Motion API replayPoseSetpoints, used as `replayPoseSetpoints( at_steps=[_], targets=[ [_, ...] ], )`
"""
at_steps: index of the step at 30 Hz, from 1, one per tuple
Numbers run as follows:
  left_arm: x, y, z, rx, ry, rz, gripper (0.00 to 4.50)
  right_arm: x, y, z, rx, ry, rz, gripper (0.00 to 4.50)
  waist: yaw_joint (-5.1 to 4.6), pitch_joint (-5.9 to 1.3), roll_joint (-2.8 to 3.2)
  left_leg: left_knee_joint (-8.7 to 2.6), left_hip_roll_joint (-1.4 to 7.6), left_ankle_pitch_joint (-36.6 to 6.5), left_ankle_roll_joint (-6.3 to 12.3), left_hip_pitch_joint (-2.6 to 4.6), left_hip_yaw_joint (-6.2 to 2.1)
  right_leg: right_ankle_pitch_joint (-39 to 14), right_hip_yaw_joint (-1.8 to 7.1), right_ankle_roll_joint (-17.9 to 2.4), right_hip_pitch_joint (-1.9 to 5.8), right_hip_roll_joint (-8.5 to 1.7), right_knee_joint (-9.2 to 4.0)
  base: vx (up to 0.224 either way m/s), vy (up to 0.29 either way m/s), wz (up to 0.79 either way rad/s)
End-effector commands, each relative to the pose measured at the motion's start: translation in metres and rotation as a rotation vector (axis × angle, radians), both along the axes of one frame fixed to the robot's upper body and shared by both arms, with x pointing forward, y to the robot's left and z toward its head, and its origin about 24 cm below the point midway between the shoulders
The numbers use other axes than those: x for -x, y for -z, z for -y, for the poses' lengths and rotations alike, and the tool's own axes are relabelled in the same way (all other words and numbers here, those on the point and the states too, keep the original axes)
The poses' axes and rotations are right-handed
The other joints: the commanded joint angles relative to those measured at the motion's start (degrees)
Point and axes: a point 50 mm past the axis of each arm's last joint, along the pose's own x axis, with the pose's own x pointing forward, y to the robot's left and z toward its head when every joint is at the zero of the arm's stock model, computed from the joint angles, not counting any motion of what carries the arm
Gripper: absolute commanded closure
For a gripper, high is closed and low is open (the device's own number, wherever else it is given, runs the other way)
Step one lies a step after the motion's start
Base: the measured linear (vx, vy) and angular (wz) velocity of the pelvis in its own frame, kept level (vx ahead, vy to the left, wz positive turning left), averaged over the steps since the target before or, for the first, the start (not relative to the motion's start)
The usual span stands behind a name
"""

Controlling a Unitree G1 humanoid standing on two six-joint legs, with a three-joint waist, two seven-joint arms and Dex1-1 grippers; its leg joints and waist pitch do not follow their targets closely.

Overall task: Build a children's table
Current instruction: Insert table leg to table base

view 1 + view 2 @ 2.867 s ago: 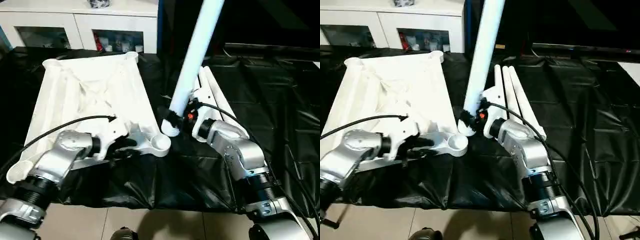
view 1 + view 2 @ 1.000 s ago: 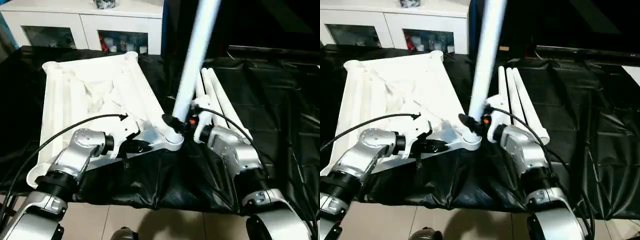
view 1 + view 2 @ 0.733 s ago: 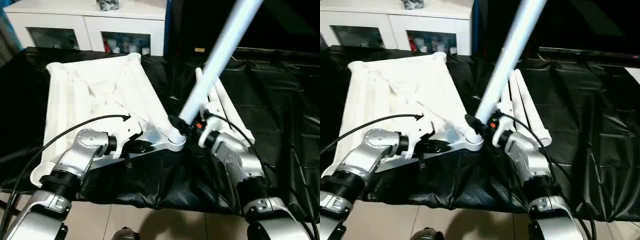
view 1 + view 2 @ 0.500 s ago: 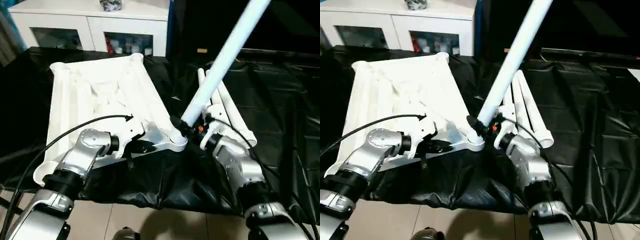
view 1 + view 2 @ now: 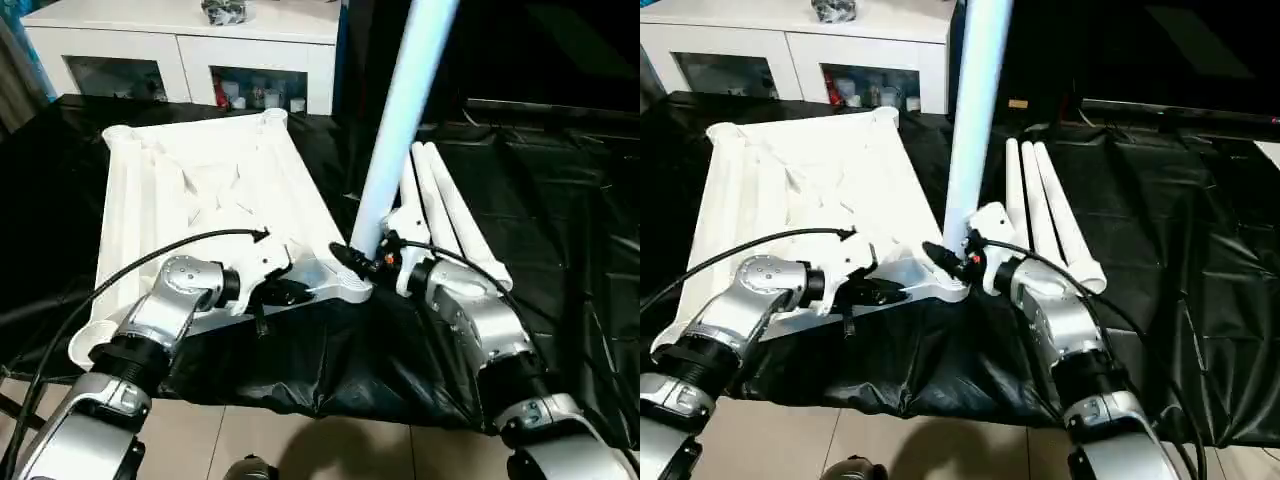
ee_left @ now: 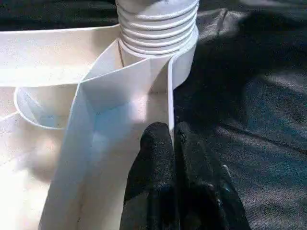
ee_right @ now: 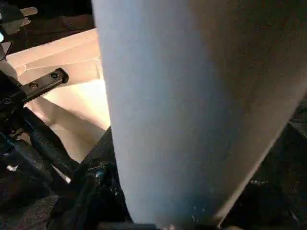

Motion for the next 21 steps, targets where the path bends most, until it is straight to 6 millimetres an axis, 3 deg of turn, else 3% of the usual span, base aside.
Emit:
replayPoseSetpoints(
  at_steps=[1,7,11,17,21],
  targets=[
    [-0.003,-0.004,0.0,-0.018,0.02,0.01,4.5,0.015,0.03,-0.003,0.053,-0.082,-0.147,2.61,-0.67,-3.44,0.0,-4.91,2.94,-18.33,-2.05,2.13,-1.39,-14.45,2.66,-10.09,0.8,-4.83,-5.63,0.0,0.0,0.0],
    [0.0,-0.014,0.007,-0.024,0.184,0.001,4.5,0.026,0.032,-0.007,0.033,-0.259,-0.193,2.61,-0.56,-3.58,0.13,-4.93,3.03,-17.76,-1.53,2.08,-1.29,-9.97,2.52,-11.47,0.98,-4.65,-5.19,0.0,0.0,0.0],
    [-0.003,-0.018,0.003,-0.056,0.245,0.003,4.5,0.031,0.031,-0.007,0.038,-0.342,-0.197,2.61,-0.36,-3.48,-0.03,-4.93,3.0,-18.6,-1.55,2.21,-1.23,-11.69,2.55,-11.7,0.89,-4.79,-5.38,0.0,0.0,0.0],
    [-0.01,-0.023,-0.004,-0.085,0.229,0.007,4.5,0.033,0.029,-0.009,0.032,-0.403,-0.201,2.61,-0.31,-3.39,-0.16,-5.12,3.24,-19.92,-2.14,2.35,-1.29,-14.31,2.61,-11.59,0.74,-5.13,-5.54,0.0,0.0,0.0],
    [-0.016,-0.026,-0.005,-0.066,0.165,0.018,4.5,0.025,0.025,-0.012,0.0,-0.338,-0.189,2.61,-0.38,-3.36,-0.33,-5.13,3.2,-19.66,-2.1,2.25,-1.24,-14.29,2.59,-11.99,0.71,-5.16,-5.52,0.0,0.0,0.0]
  ],
)
